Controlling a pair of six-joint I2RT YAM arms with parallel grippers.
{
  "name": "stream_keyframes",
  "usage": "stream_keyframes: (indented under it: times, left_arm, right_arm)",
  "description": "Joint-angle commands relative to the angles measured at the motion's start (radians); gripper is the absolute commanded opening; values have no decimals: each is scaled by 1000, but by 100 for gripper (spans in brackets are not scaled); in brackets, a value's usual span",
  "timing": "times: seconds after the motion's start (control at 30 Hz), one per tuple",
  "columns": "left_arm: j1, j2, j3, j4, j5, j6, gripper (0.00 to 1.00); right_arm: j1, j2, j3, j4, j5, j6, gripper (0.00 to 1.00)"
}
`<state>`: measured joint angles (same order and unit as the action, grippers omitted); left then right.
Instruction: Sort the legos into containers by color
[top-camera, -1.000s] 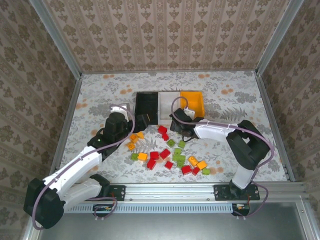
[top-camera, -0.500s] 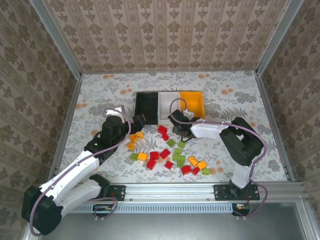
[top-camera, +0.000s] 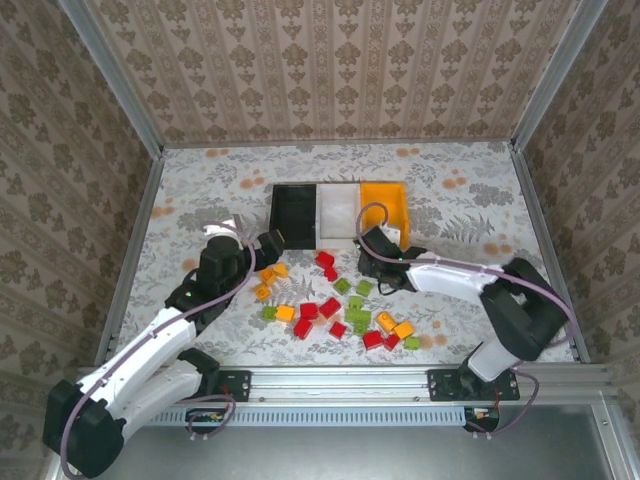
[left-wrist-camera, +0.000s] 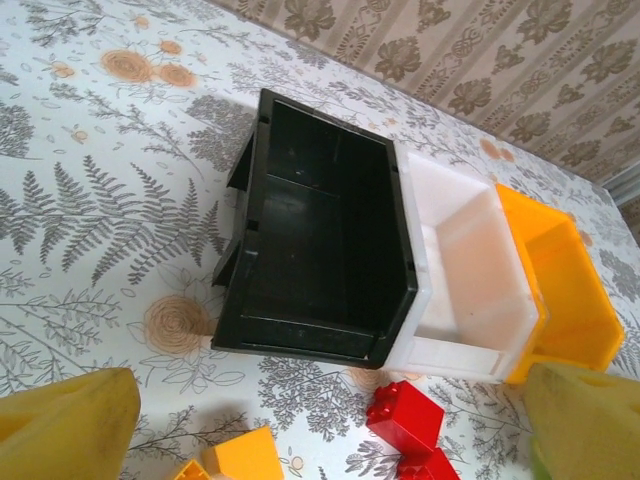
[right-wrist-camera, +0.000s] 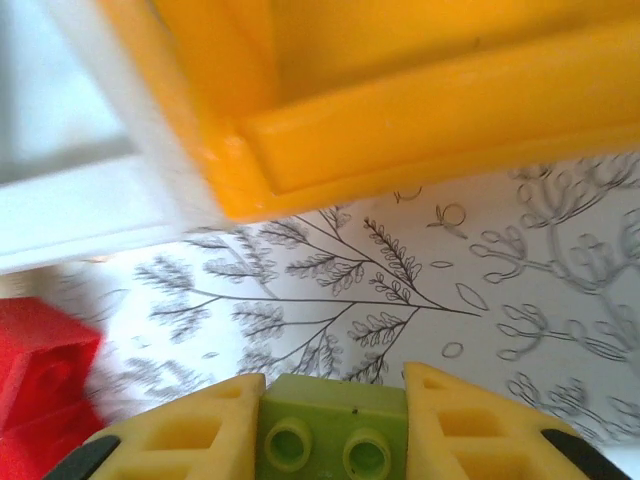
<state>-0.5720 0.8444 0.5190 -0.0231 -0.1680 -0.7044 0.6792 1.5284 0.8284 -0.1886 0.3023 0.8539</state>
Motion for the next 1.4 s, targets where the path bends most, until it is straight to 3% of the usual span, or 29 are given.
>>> stream_keyframes:
  times: [0.0,0.13,0.3,0.47,0.67,0.77,0.93,1.07,1.37]
  left_arm:
    - [17,15,-12,-36,25,-32,100]
    - [23,63,8,-86,34,-31,100]
    - [30,136,53,-155,62,-16,100]
    - [42,163,49,-149,101,-18,99]
    - [47,168,57,-168,123,-16,99]
    - [50,158,67,-182,135,-15,100]
    - [52,124,60,-195,145,-22,100]
    - [57,86,33,-208,149,-31,100]
    - [69,32,9,-229,164,-43,100]
  right_arm:
    - [-48,-125,15,-47,0,-97,30]
    - [-142,-120,101,-87,-16,-151,31]
    - [-268,61,270,-100,-97,-196,34]
    - [-303,218,405,-118,-103,-232,37]
    - [-312,262,459,-114,-141,-237,59]
    - [-308,222,446,-105,-167,-243,65]
    - [-242,107,333,-52,-294,-277,72]
    - [-118,65,243,-20,-331,-323,77]
    - [65,191,267,18,-287,-416,81]
